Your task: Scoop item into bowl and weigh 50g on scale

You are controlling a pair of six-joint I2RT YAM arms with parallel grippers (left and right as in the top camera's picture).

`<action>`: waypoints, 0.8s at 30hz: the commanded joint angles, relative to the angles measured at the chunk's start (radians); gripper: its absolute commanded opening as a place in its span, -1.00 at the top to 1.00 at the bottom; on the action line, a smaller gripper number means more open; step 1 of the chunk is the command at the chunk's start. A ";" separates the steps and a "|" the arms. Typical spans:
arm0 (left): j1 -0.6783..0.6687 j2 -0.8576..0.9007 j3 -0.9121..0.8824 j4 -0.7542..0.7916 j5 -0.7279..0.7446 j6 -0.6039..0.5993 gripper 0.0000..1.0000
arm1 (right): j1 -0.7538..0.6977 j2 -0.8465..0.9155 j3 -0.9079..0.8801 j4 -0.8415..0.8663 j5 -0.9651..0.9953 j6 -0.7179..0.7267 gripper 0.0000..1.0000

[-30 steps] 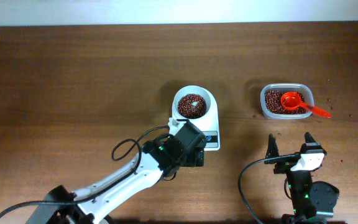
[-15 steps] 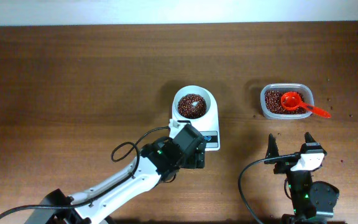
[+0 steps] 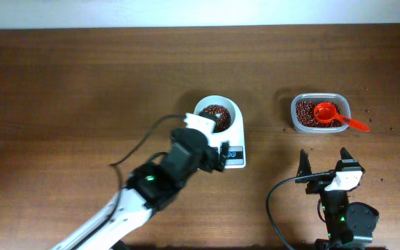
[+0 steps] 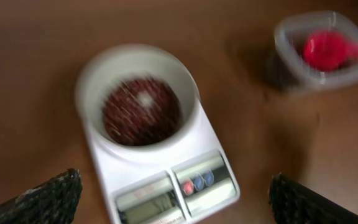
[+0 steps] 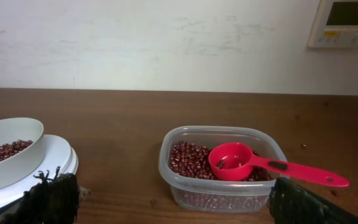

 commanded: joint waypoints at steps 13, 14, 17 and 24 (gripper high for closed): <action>0.429 -0.533 -0.394 0.179 0.172 0.026 -0.99 | 0.010 -0.009 -0.005 -0.005 0.009 0.000 -0.97; 0.429 -0.546 -0.430 0.235 0.175 0.026 -0.99 | 0.010 -0.009 -0.005 -0.005 0.009 0.000 -0.97; 0.429 -0.607 -0.639 0.574 0.182 0.026 -0.98 | 0.010 -0.009 -0.005 -0.005 0.009 0.000 -0.98; 0.462 -0.727 -0.785 0.597 0.171 0.026 -0.99 | 0.010 -0.009 -0.005 -0.005 0.009 0.000 -0.98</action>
